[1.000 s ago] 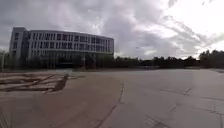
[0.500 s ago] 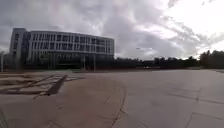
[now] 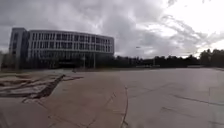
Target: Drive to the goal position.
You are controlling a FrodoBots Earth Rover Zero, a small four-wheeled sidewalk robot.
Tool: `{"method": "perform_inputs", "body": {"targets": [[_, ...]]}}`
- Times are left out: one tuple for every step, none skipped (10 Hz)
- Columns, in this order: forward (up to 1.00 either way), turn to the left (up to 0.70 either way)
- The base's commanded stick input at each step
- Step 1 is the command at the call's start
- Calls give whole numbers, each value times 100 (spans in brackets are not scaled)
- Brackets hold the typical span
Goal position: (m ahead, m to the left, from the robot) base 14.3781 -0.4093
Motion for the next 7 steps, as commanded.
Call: {"method": "perform_inputs", "body": {"targets": [[70, 0], [70, 0], [70, 0], [70, 0], [70, 0], [70, 0], [70, 0]]}}
